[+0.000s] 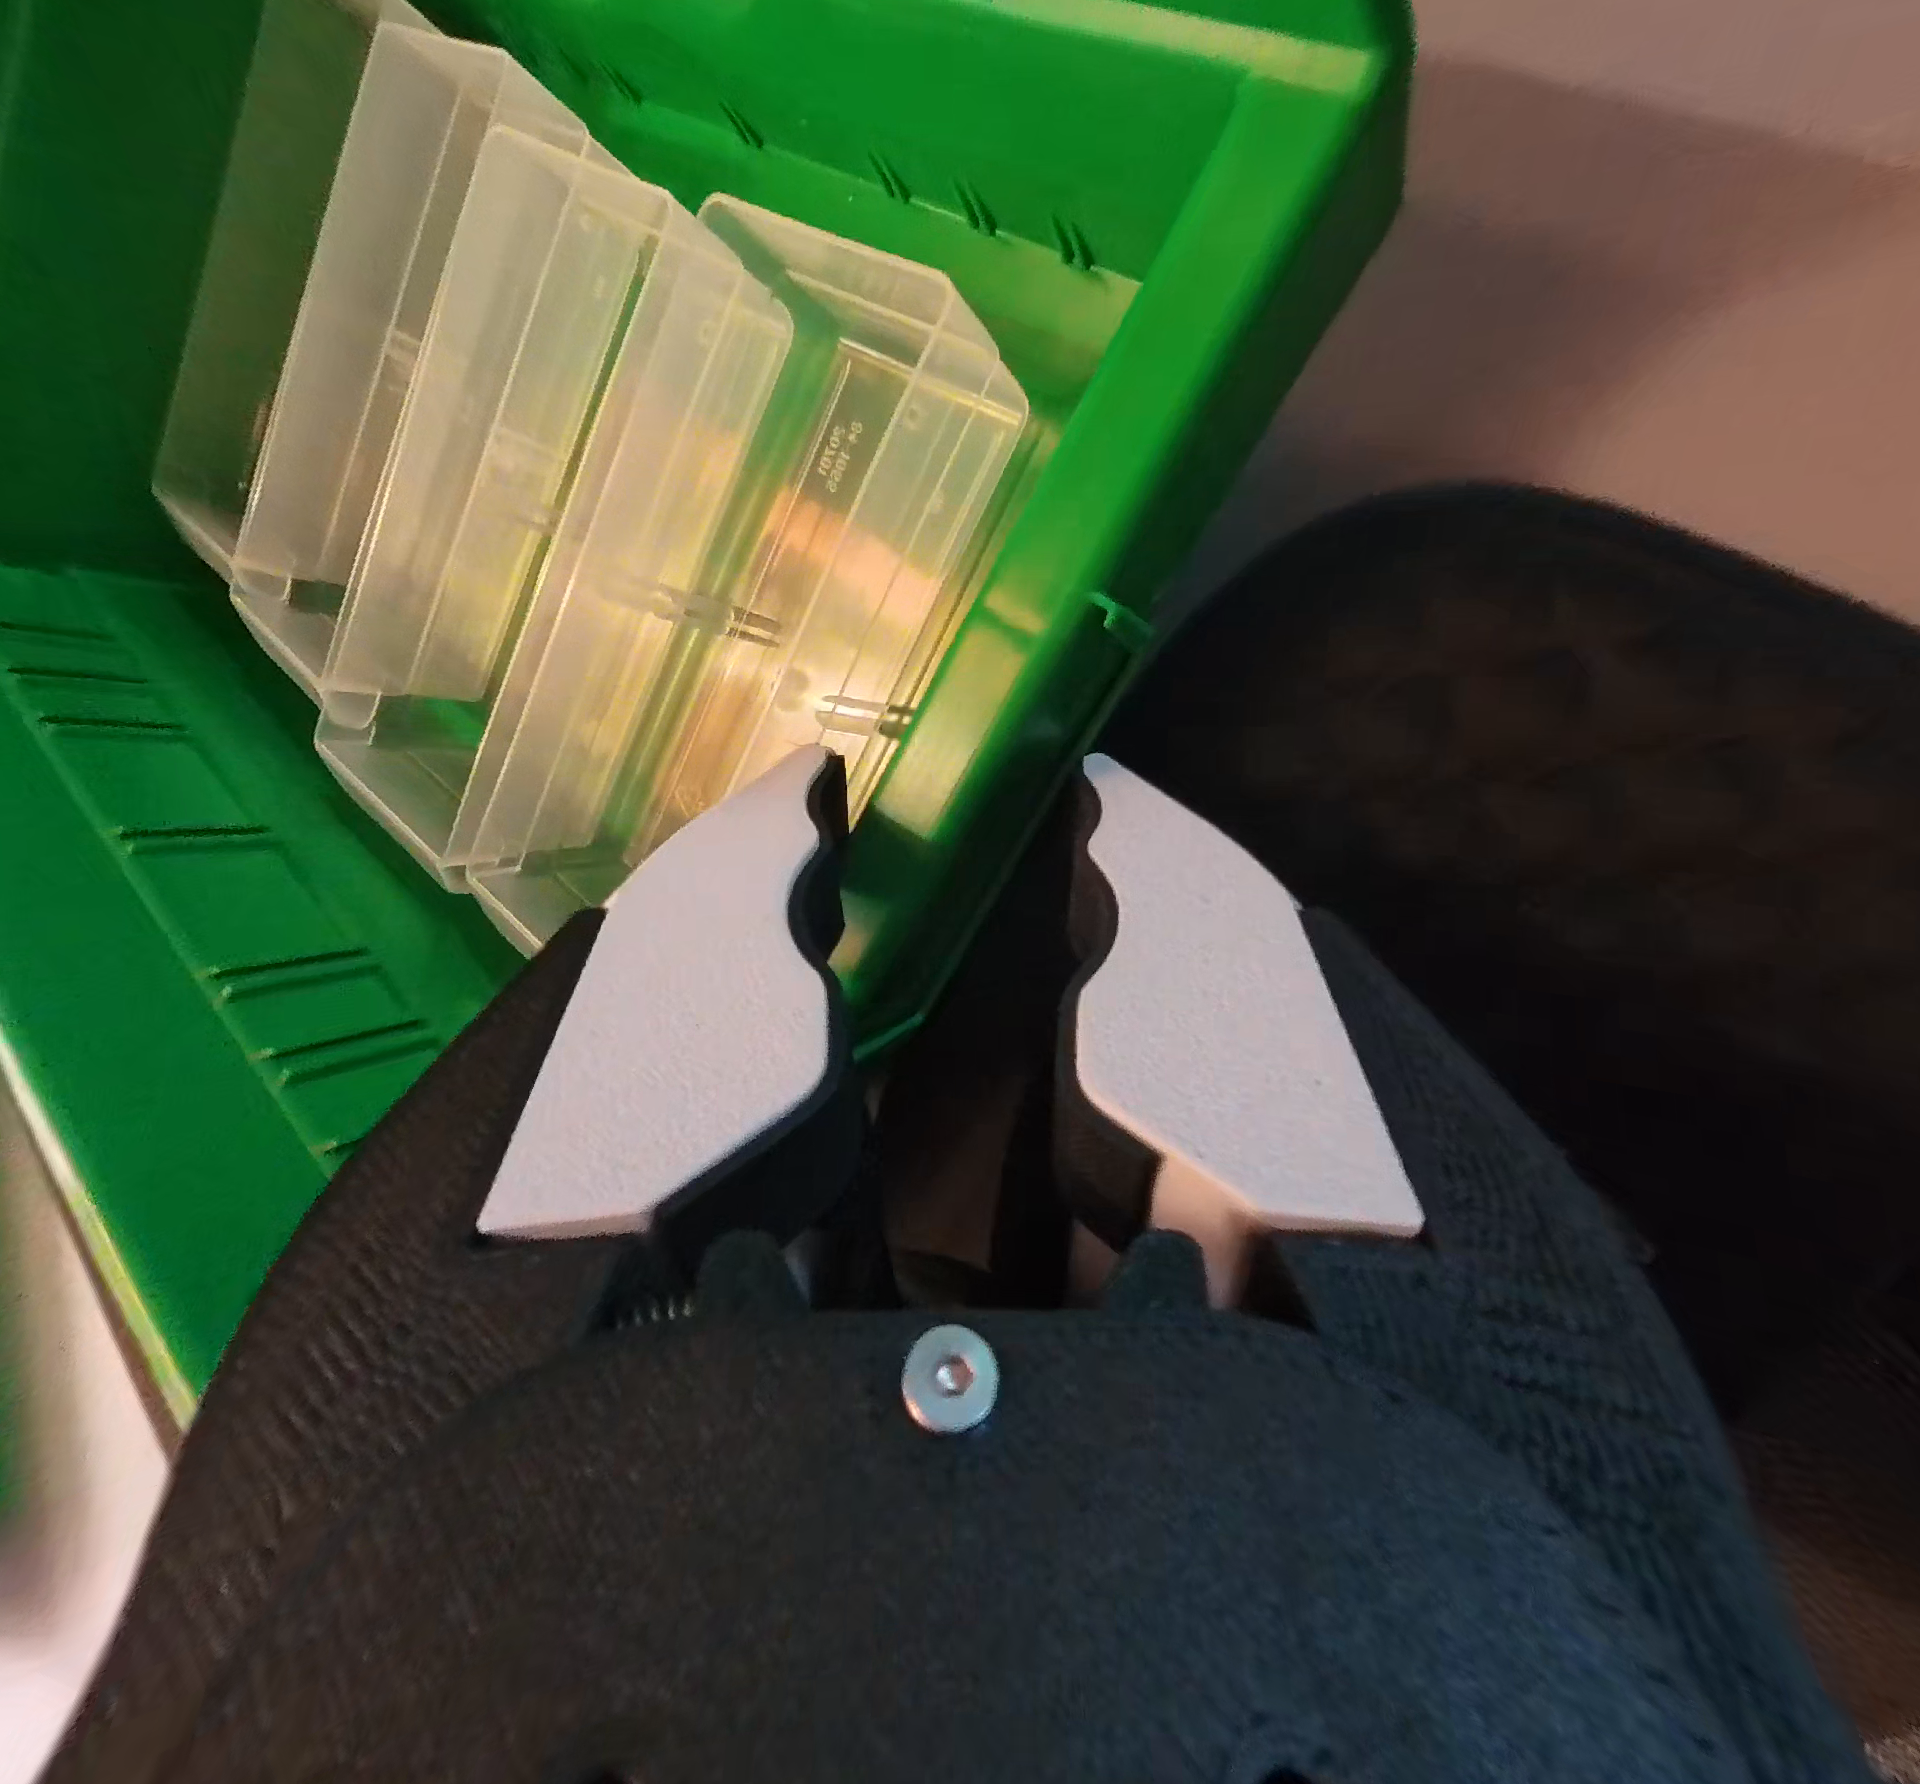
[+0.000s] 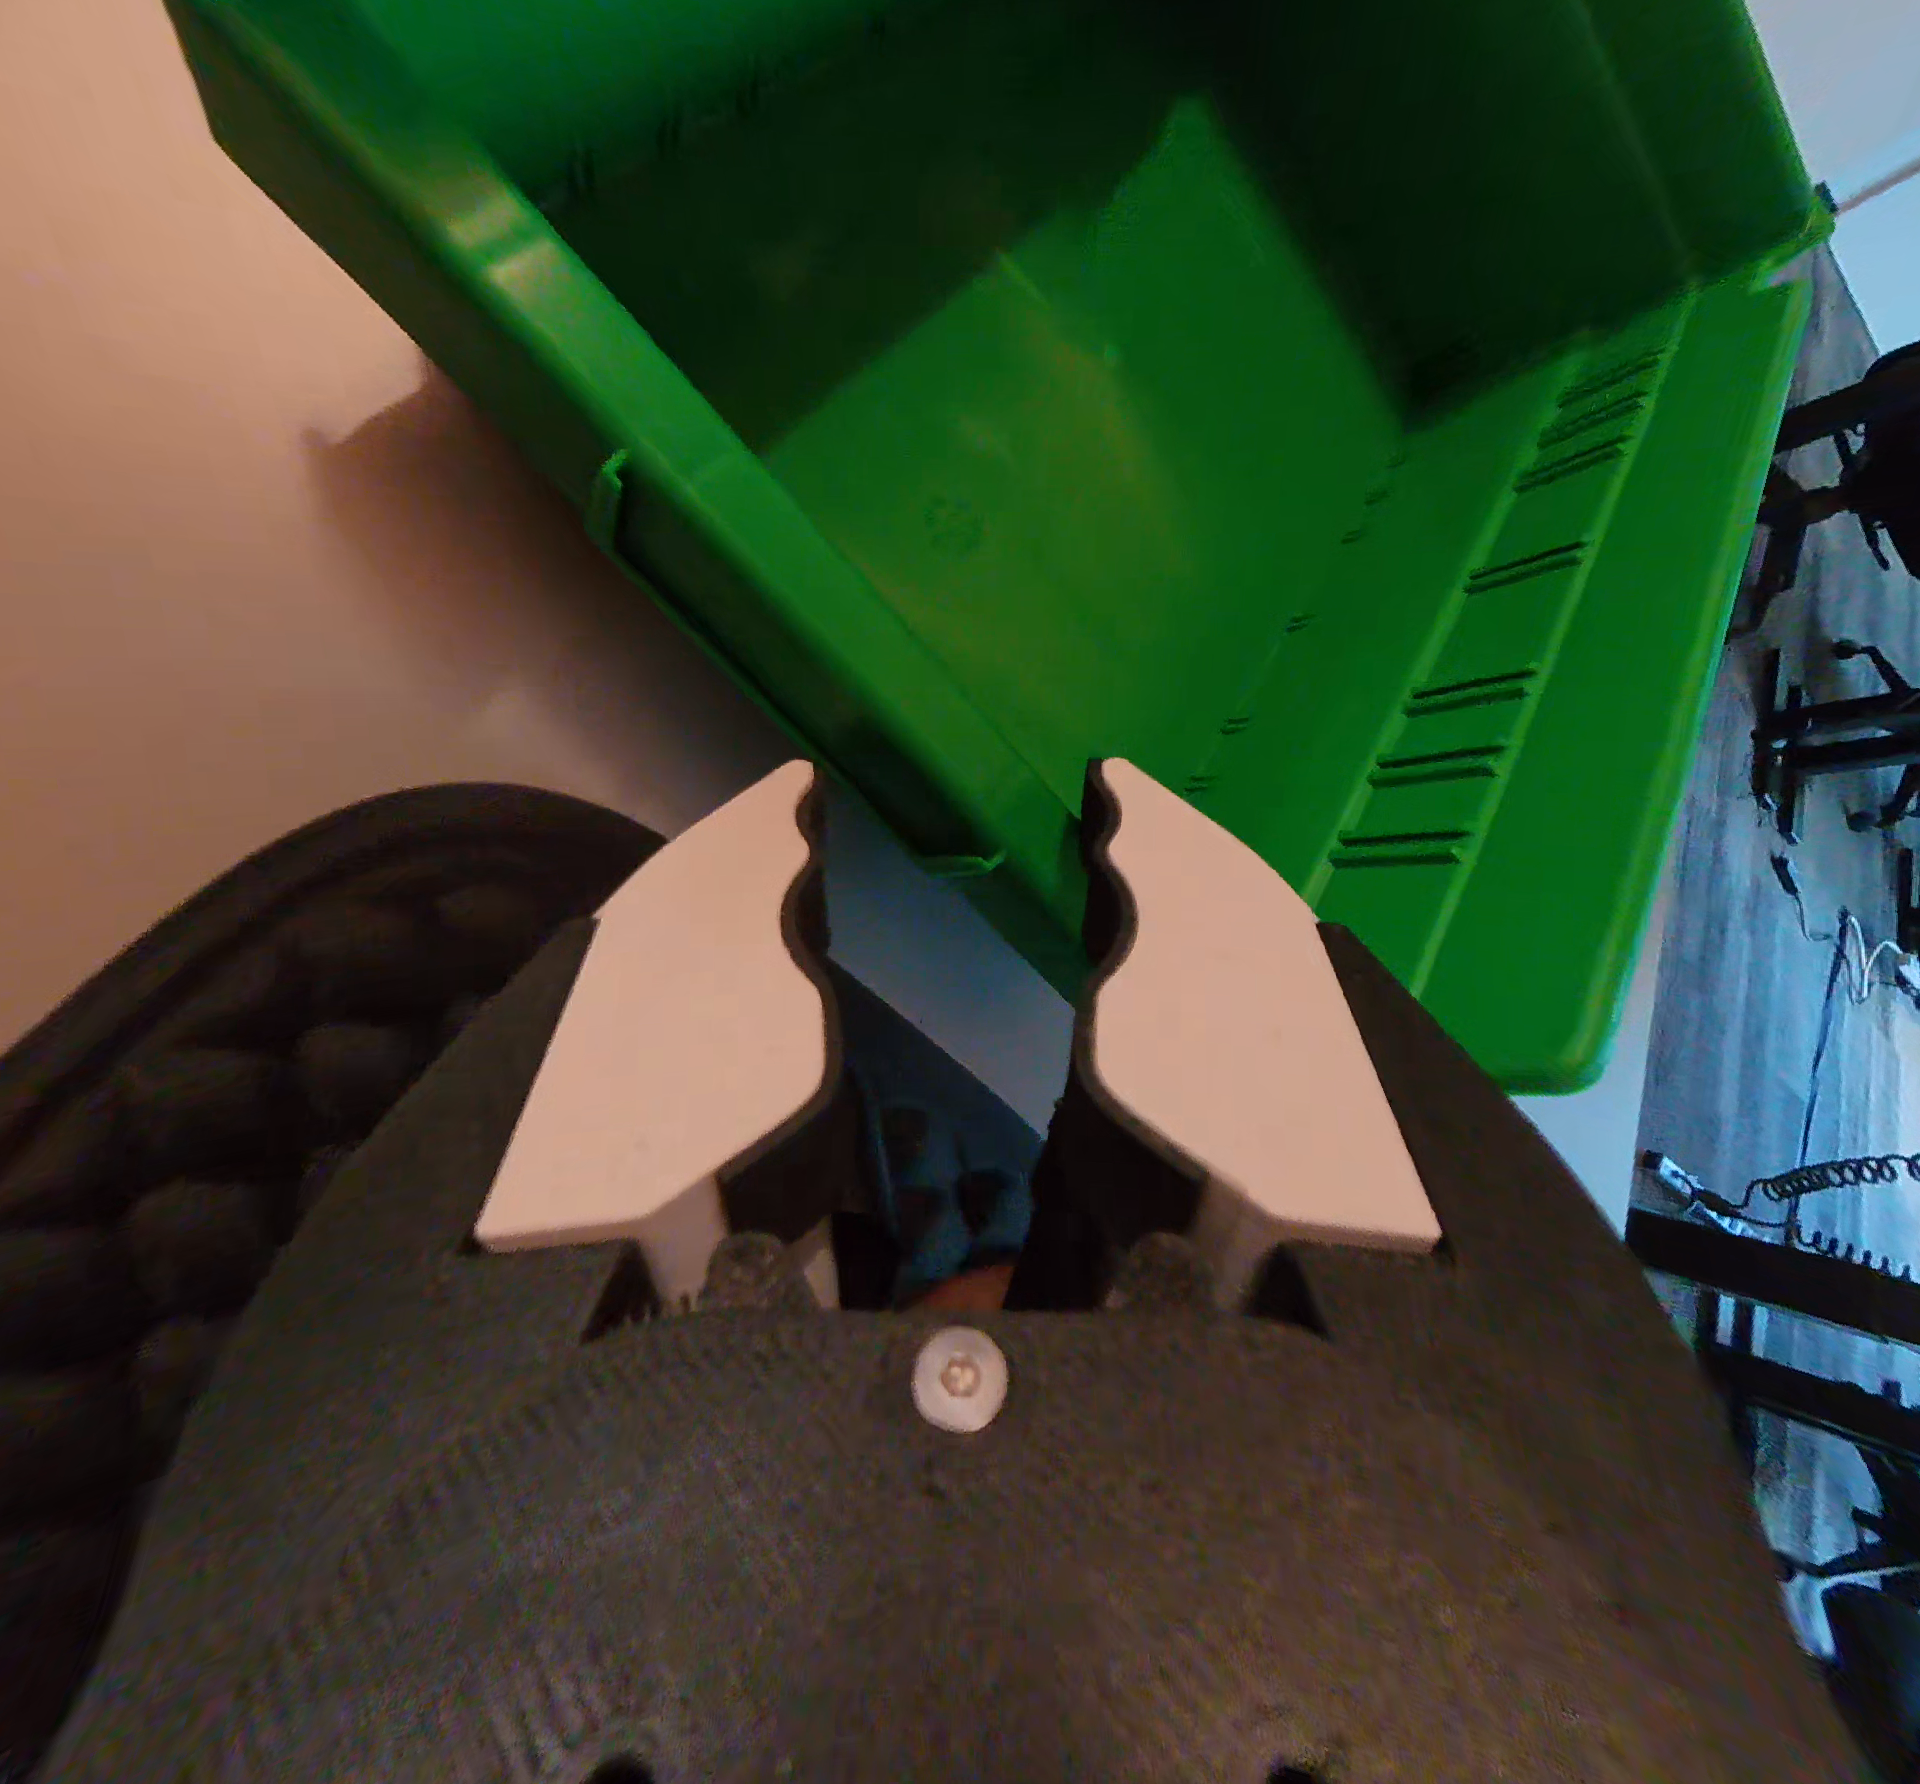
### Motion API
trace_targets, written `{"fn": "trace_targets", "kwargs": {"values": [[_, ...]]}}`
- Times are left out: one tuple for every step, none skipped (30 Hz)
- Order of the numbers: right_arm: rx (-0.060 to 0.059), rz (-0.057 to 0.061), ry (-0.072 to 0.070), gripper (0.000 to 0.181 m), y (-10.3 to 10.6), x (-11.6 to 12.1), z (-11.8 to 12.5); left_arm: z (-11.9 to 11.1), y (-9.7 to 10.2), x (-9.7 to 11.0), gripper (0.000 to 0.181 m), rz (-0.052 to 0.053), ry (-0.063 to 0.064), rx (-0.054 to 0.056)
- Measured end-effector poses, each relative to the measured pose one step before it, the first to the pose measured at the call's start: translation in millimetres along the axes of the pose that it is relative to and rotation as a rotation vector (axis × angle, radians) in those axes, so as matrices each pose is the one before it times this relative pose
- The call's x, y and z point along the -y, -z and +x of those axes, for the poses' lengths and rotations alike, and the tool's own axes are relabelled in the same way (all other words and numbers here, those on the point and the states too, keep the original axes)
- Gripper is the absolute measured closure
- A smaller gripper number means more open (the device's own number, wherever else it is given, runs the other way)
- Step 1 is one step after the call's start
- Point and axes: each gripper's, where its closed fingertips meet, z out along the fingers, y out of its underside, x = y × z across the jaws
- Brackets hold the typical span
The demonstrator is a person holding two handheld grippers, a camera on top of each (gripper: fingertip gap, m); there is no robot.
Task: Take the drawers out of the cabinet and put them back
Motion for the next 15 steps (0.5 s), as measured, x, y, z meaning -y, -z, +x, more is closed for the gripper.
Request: {"fn": "trace_targets", "kwargs": {"values": [[-0.0005, -0.0065, -0.005, 0.135, 0.83, -3.07, 2.14, -3.24, 0.01, -3.88, 0.14, -0.0052, 0.0017, 0.0112], [0.0002, -0.0041, -0.0026, 0.134, 1.04, -3.11, 2.11, -3.12, -0.25, -3.15, 0.14, -0.0025, -0.0021, 0.0128], [0.0004, -0.0016, -0.0002, 0.134, 1.06, -3.27, 2.09, -3.05, -0.29, -2.81, 0.14, -0.0012, 0.0018, 0.0136], [-0.0003, -0.0024, -0.0006, 0.134, 1.17, -3.76, 2.53, -2.91, -0.21, -3.41, 0.14, -0.0062, 0.0112, 0.0097], [-0.0004, -0.0046, -0.0048, 0.134, 1.38, -4.3, 2.87, -2.98, 0.28, -3.48, 0.14, -0.0073, 0.009, 0.0097], [-0.0013, -0.0055, -0.0089, 0.134, 1.47, -4.58, 3.03, -2.62, 0.43, -3.26, 0.14, -0.0048, 0.0036, 0.0091], [-0.0019, -0.0063, -0.0119, 0.133, 1.58, -4.67, 3.26, -2.58, 0.63, -3.11, 0.14, -0.0008, 0.0029, 0.0081], [-0.0031, -0.0068, -0.0084, 0.133, 1.24, -4.55, 3.4, -2.66, 0.79, -3.01, 0.14, 0.0038, 0.0015, 0.0082], [-0.0061, -0.0056, -0.0057, 0.132, 1.18, -4.6, 3.56, -2.85, 0.94, -2.9, 0.14, 0.009, -0.001, 0.0096], [-0.0079, -0.0054, -0.0077, 0.131, 0.96, -4.52, 4.08, -2.93, 0.98, -3.57, 0.139, 0.0084, -0.0034, 0.0115], [-0.011, -0.0053, -0.0124, 0.131, 0.81, -4.82, 4.71, -2.95, 1.22, -3.9, 0.138, 0.0089, 0.0036, 0.0103], [-0.0131, -0.0074, -0.0189, 0.129, 0.49, -5.15, 5.48, -2.75, 1.5, -3.53, 0.138, 0.0106, 0.0114, 0.0068], [-0.0079, -0.0055, -0.0158, 0.128, 0.58, -4.82, 4.86, -2.79, 1.93, -3.11, 0.137, 0.0114, 0.0076, 0.007], [-0.0043, -0.0006, -0.0077, 0.128, 0.8, -4.04, 3.64, -2.55, 1.98, -2.92, 0.136, 0.0111, -0.0014, 0.009], [-0.0055, -0.0014, -0.0026, 0.128, 1.09, -3.8, 3.05, -2.55, 2.19, -3.78, 0.136, 0.0062, -0.0009, 0.0115]]}}
